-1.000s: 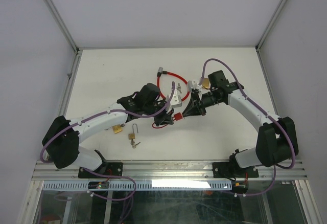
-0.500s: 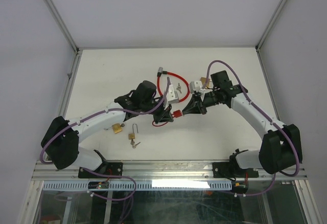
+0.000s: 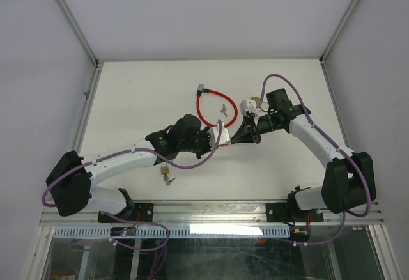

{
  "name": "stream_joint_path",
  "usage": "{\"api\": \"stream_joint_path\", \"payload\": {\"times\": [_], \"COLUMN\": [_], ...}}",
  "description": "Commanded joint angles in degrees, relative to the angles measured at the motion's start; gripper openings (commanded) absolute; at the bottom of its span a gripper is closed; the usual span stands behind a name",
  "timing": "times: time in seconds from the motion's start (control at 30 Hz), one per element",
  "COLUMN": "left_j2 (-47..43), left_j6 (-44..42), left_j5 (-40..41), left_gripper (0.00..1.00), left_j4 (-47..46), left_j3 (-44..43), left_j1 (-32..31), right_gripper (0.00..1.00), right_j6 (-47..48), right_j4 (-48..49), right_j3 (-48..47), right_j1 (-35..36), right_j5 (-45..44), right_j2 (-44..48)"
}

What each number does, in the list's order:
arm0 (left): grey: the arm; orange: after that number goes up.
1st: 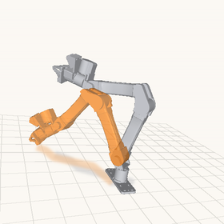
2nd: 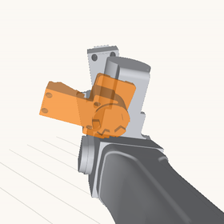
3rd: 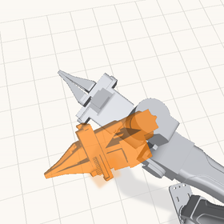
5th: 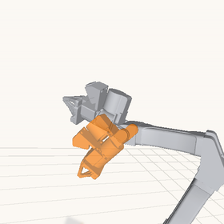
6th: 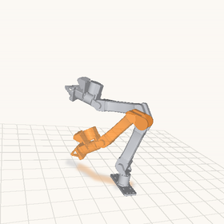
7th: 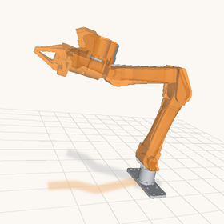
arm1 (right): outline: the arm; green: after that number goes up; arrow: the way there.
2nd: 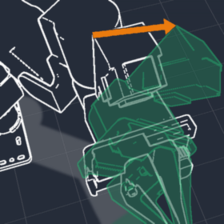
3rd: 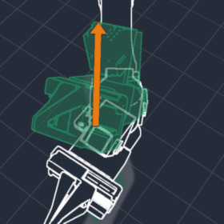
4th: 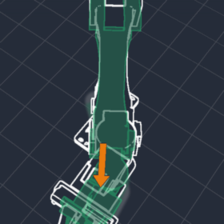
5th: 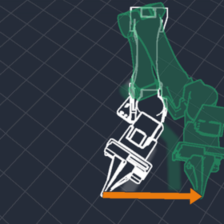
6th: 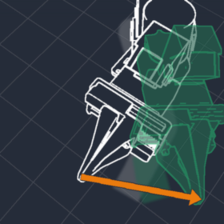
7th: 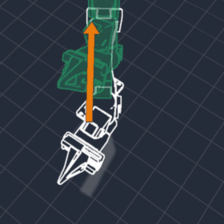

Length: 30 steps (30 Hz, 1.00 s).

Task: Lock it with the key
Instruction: Lock the lock.

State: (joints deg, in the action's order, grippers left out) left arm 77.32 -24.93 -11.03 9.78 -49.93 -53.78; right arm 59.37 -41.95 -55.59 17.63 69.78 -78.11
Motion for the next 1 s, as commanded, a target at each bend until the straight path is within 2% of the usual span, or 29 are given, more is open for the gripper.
{"api": "stream_joint_path", "payload": {"times": [0.0, 0.1, 0.17, 0.2, 0.23, 0.27, 0.3, 0.37, 0.43, 0.6, 0.63, 0.67, 0.77, 0.83, 0.9, 0.97], "left_j2": [-5.44, -4.29, -1.75, -0.48, 0.53, 0.98, 0.96, -0.39, -1.70, -5.94, -6.92, -8.14, -9.69, -7.54, -3.87, -0.89], "left_j6": [0.82, 6.83, 10.19, 10.40, 10.53, 9.93, 6.60, -0.53, -4.63, -8.43, -7.35, -4.79, 6.72, 11.51, 14.09, 13.02], "left_j5": [-10.44, -30.54, -36.76, -37.02, -34.44, -28.48, -20.21, 2.08, 15.79, 22.62, 20.19, 14.31, -18.95, -33.31, -37.47, -33.76], "left_gripper": [0.00, 0.00, 0.00, 0.00, 0.00, 0.00, 0.00, 0.00, 0.00, 0.00, 0.00, 0.00, 0.00, 0.00, 0.00, 0.00], "left_j4": [1.88, 1.36, 1.93, 3.33, 4.32, 4.97, 5.72, 3.28, -0.04, -6.12, -6.22, -6.15, -6.28, -7.28, -3.86, 1.00], "left_j3": [1.61, 0.66, -1.54, -2.74, -3.85, -4.42, -4.54, -2.13, 0.29, 5.31, 5.62, 5.64, 4.60, 3.08, -0.18, -3.53], "left_j1": [4.84, 9.96, 11.05, 11.15, 11.05, 10.28, 8.18, 1.02, -3.23, -3.75, -3.05, -1.16, 9.47, 11.78, 11.79, 11.70], "right_gripper": [0.00, 0.00, 0.00, 0.00, 0.00, 0.00, 0.00, 0.00, 0.00, 0.00, 0.00, 0.00, 0.00, 0.00, 0.00, 0.00], "right_j6": [3.72, 4.58, 4.61, 4.61, 4.57, 4.46, 4.21, 4.00, 3.23, 3.44, 3.91, 4.95, 11.24, 16.65, 12.44, 6.11], "right_j4": [-6.09, -6.51, -6.39, -6.31, -6.23, -6.10, -5.84, -5.56, -4.82, -4.43, -4.23, -3.98, -3.38, -2.45, 3.06, 5.49], "right_j3": [-0.54, -0.30, 0.06, 0.06, 0.12, 0.17, 0.33, 0.42, 0.65, 1.03, 1.32, 1.93, 5.55, 7.97, 9.43, 7.45], "right_j1": [-2.14, -2.07, -2.07, -2.07, -2.01, -2.06, -2.07, -2.03, -2.07, -1.97, -1.74, -0.93, 1.33, 3.09, 4.46, 4.36], "right_j5": [-2.00, -2.21, -2.24, -2.26, -2.34, -2.39, -2.56, -2.57, -2.79, -2.95, -3.67, -5.18, -5.99, -6.59, -9.62, -11.85], "right_j2": [-0.85, -0.52, -0.16, 0.02, 0.13, 0.22, 0.28, 0.24, 0.23, 0.07, 0.27, 0.78, 4.66, 8.29, 10.85, 10.01]}}
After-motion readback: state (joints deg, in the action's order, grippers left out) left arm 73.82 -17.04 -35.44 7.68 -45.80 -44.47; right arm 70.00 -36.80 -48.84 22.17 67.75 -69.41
